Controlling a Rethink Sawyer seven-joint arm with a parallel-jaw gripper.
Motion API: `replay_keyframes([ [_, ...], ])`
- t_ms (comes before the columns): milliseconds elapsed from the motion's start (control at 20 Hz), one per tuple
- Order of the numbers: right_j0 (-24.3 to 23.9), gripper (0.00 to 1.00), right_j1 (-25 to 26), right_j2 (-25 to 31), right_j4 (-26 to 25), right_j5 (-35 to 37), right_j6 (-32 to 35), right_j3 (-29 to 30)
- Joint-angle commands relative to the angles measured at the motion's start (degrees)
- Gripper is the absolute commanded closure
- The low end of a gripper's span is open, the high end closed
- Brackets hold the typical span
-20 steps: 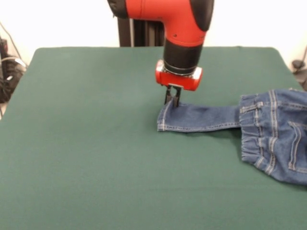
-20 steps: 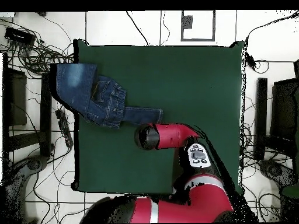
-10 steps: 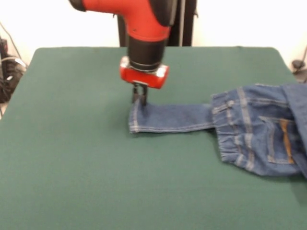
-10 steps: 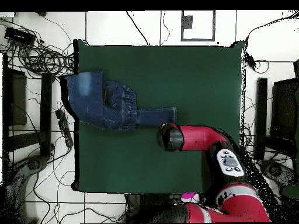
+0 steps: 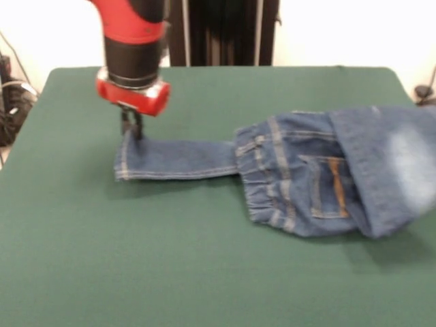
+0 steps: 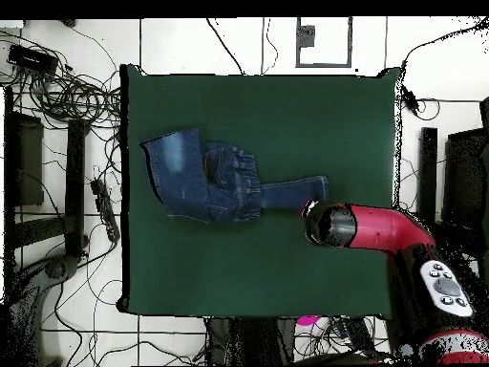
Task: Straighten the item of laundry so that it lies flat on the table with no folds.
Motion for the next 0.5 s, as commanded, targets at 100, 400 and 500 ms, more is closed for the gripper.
replay_keyframes([
  [100, -5.86, 1.00, 2.46, 10.21, -5.72, 15.21, -27.22, -12.66],
  [400, -8.19, 1.00, 5.19, 13.67, -8.29, 21.72, -32.91, -23.03],
  [500, -8.59, 1.00, 6.14, 14.65, -8.48, 23.98, -34.74, -25.70],
])
